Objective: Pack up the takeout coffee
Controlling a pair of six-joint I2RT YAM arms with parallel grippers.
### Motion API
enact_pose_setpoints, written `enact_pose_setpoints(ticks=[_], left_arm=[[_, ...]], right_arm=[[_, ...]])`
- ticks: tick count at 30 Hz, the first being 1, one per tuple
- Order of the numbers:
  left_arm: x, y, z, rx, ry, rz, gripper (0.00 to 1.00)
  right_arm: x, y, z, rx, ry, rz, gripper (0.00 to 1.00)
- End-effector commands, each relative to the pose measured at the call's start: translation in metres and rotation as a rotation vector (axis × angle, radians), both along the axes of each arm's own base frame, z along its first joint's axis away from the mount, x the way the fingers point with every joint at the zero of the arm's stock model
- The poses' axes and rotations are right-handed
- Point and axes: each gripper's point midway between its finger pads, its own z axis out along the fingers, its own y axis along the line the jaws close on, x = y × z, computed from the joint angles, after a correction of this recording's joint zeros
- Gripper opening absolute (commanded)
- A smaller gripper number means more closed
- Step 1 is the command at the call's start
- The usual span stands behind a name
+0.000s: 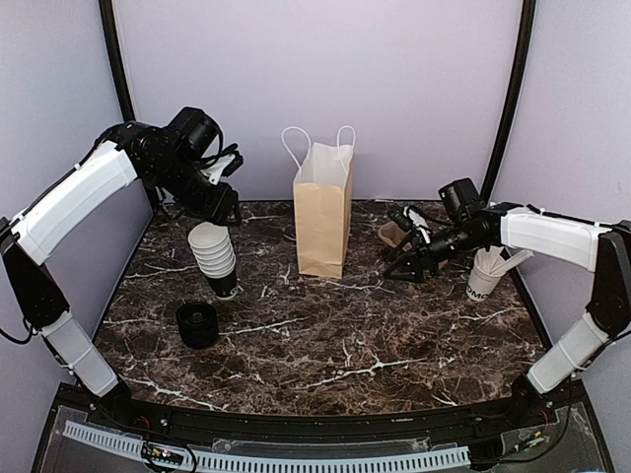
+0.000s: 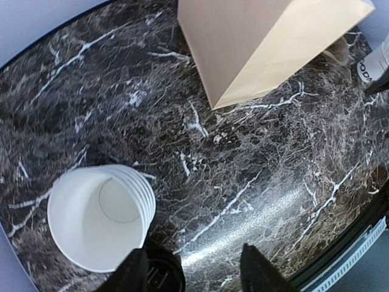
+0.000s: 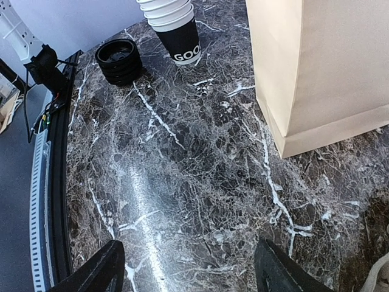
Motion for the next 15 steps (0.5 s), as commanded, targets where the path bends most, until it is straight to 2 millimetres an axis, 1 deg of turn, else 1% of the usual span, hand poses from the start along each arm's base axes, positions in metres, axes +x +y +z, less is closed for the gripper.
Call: enact_pose_setpoints(ticks=[1,2,4,6,12,15], left_arm=[[-0.020,0.026,-0.007,0.101,0.054,0.091,0.63],[-0.020,0.031,-0.012,0.131,0.055,0.100,0.63],[-0.020,0.034,-0.017,0.155,0.061,0.101,0.63],[-0.019,0.034,-0.020,0.168,0.064,0.097,0.60],[-0.002,0.041,-0.033,0.274,0.043,0.099,0.50],[0.008,0.039,-0.036,0.302,0.025,0.084,0.48]], right_arm=[[-0.004,0.009,0.009,0.053,-0.039,0.048,0.74],[-0.006,0.010,0.008,0.052,-0.036,0.055,0.74],[-0.009,0.011,0.006,0.049,-0.042,0.067,0.74],[-0.010,0.011,0.004,0.041,-0.048,0.069,0.74],[-0.009,0.009,0.001,0.021,-0.067,0.060,0.73],[-0.009,0.007,0.000,0.016,-0.081,0.052,0.73]])
